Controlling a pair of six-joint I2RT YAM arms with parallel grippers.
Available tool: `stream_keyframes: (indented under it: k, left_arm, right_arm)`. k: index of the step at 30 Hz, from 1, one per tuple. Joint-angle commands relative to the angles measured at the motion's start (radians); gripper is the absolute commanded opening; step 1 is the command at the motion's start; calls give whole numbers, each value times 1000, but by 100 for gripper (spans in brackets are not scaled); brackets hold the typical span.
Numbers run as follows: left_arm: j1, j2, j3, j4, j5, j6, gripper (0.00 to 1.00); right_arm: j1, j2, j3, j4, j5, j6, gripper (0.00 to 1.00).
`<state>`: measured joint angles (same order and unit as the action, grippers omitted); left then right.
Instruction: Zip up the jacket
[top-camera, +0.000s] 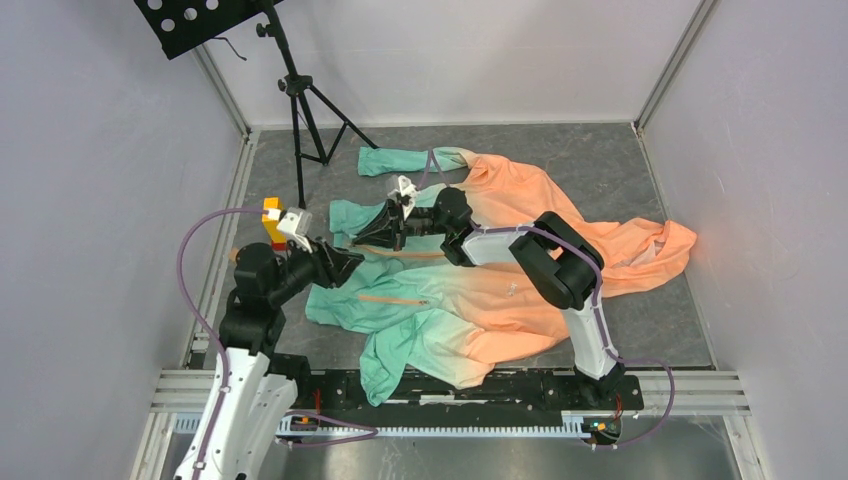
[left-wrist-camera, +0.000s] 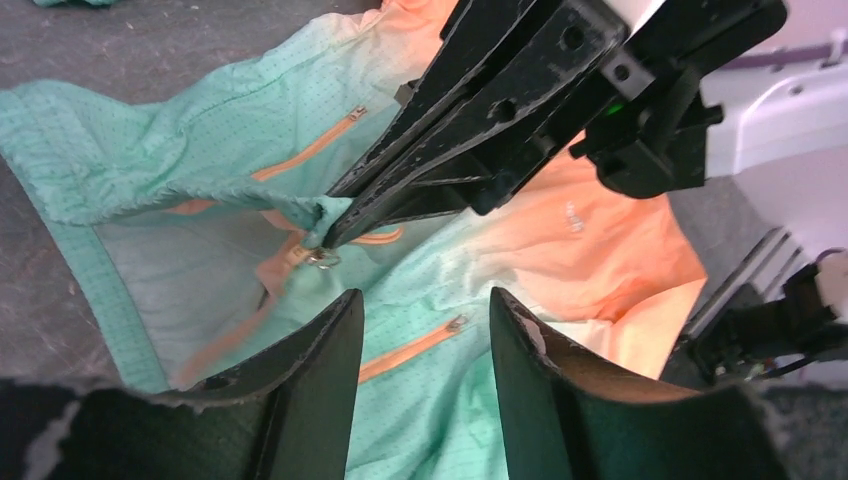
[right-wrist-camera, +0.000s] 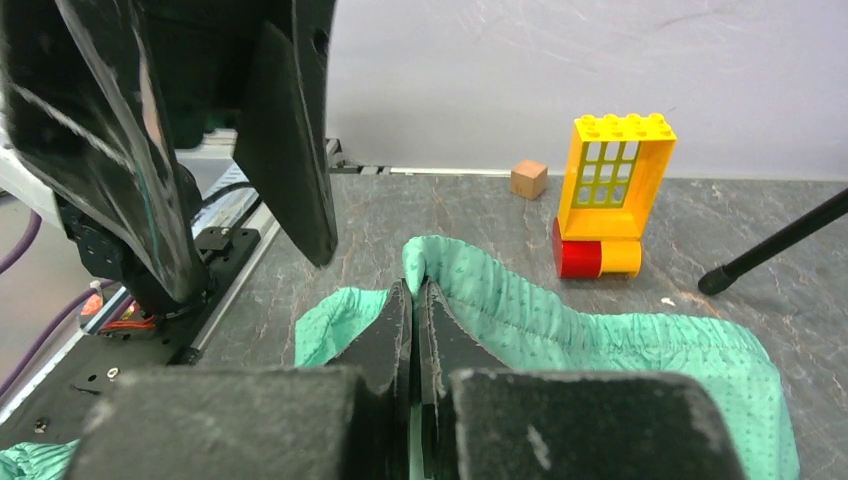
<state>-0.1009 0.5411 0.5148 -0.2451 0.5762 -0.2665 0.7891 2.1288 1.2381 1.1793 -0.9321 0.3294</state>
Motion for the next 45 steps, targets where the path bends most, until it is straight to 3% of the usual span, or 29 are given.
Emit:
stream_keyframes:
  k: [1,5,8,12,16,21,25,35,40,43,45]
  left_arm:
    - [-2,6,108,-109,-141,-209,54]
    - [-2,119,243,-285,-349,-378,40]
    - [-2,193,280,-328,-386,-516,32]
    - [-2,288,262,-184,-247,-593,43]
    - [0,347,267,-109,-166,-497,54]
    - [0,348,254,-88,-216,-443,55]
    - [-1,366,233,-66,-191,-468,48]
    - [0,349,199,-68,-196,-453,50]
    - [-3,382,207,-55,-181,-442,27]
    - [-1,392,219,-66,-188,-412,8]
    - [-1,386,231,-90,-205,-383,2]
  right_arm:
    - [5,-59,35,-57,28,-46,0]
    - [6,-79,5,-81,42,-72,0]
    - [6,-87,-9,-108,51,-95,0]
    - [6,-97,-20,-127,57,-112,0]
    - [7,-105,-24,-142,61,-122,0]
    - [11,-109,-21,-150,62,-126,0]
    - [13,-112,-20,-150,73,-130,0]
    - [16,-115,-24,-126,93,-109,1]
    - [19,-116,-26,-88,88,-80,0]
    - [21,-122,-37,-78,102,-61,1]
    - [21,-145,-53,-115,142,-56,16]
